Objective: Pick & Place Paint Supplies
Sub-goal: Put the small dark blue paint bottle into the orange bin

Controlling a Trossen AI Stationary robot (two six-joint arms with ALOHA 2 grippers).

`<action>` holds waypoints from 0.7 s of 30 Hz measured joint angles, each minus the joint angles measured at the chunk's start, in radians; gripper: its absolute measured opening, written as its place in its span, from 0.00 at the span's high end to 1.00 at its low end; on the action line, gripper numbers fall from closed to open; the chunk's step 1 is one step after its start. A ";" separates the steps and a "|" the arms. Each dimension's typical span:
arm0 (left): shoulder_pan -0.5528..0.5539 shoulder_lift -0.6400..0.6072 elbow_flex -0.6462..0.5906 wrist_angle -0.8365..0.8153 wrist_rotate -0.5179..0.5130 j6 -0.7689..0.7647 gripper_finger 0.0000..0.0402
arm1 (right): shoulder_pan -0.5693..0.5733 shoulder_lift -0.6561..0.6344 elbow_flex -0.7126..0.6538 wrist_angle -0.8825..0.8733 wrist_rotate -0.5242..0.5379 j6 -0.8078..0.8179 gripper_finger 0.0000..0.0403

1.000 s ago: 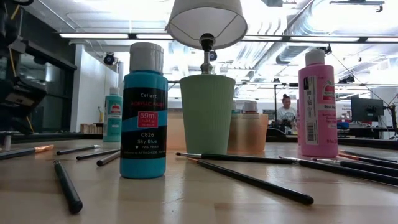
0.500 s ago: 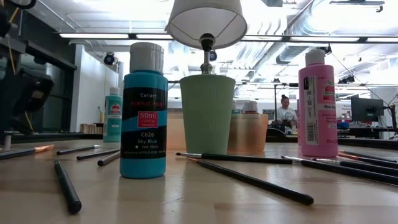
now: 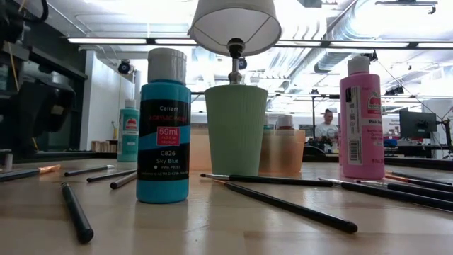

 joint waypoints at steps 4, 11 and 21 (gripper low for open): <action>0.000 0.069 0.000 0.083 -0.001 -0.020 0.18 | 0.000 0.000 0.000 0.000 0.000 -0.001 0.46; 0.000 0.123 0.001 0.129 -0.019 -0.042 0.20 | 0.000 0.000 0.000 0.000 0.000 -0.002 0.46; 0.000 0.123 0.001 0.129 -0.017 -0.050 0.45 | 0.000 0.000 0.000 0.000 0.000 -0.008 0.46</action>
